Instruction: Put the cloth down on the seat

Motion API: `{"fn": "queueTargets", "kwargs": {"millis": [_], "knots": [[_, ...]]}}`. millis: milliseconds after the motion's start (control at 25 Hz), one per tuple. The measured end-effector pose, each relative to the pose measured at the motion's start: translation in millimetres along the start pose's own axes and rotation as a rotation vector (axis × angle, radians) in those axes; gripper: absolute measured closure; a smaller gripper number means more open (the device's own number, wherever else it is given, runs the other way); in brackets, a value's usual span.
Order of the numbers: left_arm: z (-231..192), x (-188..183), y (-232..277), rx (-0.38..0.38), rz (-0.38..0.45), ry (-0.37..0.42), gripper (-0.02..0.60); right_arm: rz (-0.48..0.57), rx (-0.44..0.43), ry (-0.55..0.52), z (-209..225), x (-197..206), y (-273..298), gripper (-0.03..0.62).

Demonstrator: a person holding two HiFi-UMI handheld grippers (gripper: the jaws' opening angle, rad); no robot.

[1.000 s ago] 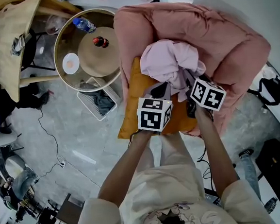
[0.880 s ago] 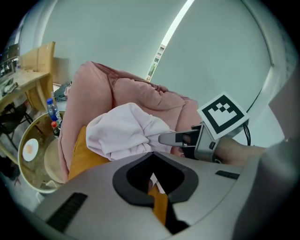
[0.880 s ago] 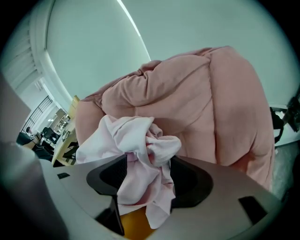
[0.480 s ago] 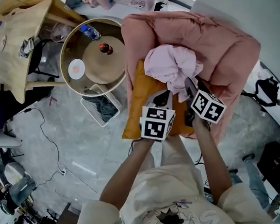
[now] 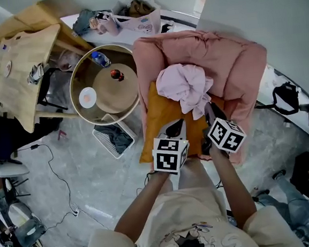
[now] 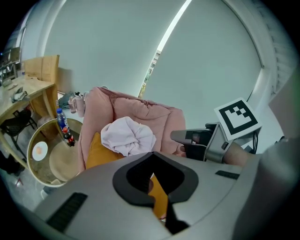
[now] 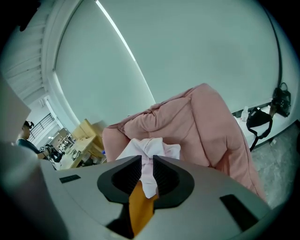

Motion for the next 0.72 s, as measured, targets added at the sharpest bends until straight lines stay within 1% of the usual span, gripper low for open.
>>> {"fn": "queueTargets", "kwargs": {"millis": [120,240,320,480,560,640,720], "knots": [[9.0,-5.7,-14.7,0.027,0.016,0.008,0.578,0.024,-0.013,0.01,-7.7,-6.2,-21.6,0.503],[12.1,-6.9,-22.3,0.07,0.013,0.063,0.578,0.064,-0.019,0.007,-16.5,-7.7,-38.4,0.503],[13.6,-7.4,-33.6,0.1,0.016,0.081,0.578,0.091,-0.022,0.0,-25.7,-7.1,-53.5,0.503],[21.5,-5.1,-75.1,0.131,0.017,0.081,0.578,0.122,-0.036,-0.05,-49.2,-4.2,-99.7,0.51],[21.8,-11.1,-89.6,0.135,0.047,0.076,0.578,0.145,-0.047,-0.084,-59.5,-7.0,-116.0,0.511],[21.2,-16.8,-107.8,0.134,0.079,0.05,0.578,0.148,-0.053,-0.116,-68.7,-4.0,-131.1,0.511],[19.2,-19.8,-130.4,0.13,0.108,0.022,0.578,0.145,-0.055,-0.123,-77.8,3.3,-147.3,0.511]]}}
Point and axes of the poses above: the fingertips, and each gripper's own axes: y forward along the fingers, z to its right, x out of its underside, the point moved 9 cm from there along -y, backward along the fingers, and after that the axes turned 14 degrees about z, right-handed, at the moved point
